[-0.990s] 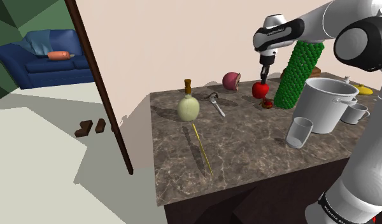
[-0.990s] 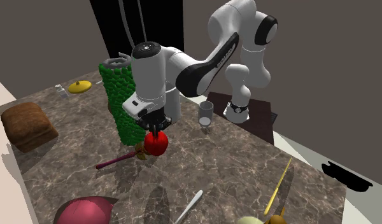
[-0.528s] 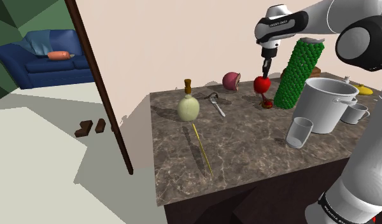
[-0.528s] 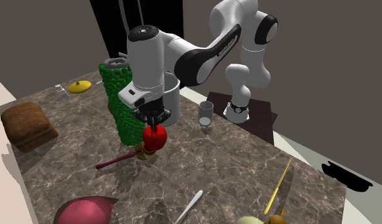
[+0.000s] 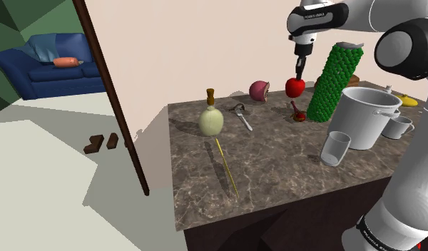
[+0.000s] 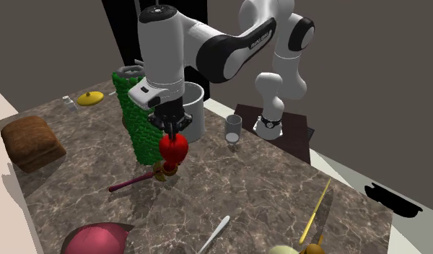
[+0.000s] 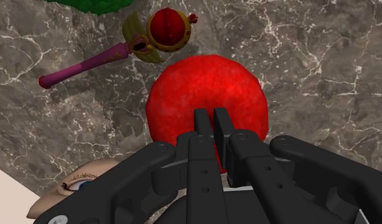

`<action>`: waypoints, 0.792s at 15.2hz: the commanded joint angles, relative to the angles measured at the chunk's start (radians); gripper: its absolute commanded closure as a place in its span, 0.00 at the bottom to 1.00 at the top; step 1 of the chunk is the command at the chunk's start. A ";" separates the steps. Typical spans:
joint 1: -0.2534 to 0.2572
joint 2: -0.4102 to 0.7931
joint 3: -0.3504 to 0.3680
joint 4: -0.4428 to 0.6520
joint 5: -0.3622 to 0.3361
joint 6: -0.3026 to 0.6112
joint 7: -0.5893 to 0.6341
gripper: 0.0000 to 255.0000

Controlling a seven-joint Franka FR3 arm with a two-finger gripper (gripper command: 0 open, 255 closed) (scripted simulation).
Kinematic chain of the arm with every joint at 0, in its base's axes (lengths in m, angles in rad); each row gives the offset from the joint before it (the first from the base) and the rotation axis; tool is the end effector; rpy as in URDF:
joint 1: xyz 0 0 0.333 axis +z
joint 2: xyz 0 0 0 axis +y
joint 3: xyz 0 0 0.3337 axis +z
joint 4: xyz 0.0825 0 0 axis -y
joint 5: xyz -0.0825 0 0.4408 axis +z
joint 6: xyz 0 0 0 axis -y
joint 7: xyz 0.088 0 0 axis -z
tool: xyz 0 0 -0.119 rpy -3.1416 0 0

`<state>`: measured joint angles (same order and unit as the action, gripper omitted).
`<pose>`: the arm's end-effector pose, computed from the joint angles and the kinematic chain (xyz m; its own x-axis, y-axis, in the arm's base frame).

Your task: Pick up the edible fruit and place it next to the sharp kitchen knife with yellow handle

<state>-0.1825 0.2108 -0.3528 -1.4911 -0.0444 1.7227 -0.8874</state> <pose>0.5984 -0.3356 0.5576 0.9326 0.3543 -0.0694 0.3598 -0.9278 0.0987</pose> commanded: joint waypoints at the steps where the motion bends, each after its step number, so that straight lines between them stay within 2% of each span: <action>1: -0.001 0.000 -0.001 0.021 0.000 -0.022 -0.002 1.00; 6: 0.078 -0.150 0.040 -0.161 -0.058 0.006 0.120 1.00; 12: 0.148 -0.293 0.111 -0.321 -0.098 0.010 0.268 1.00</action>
<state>-0.0465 -0.0586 -0.2554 -1.7865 -0.1365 1.7346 -0.6472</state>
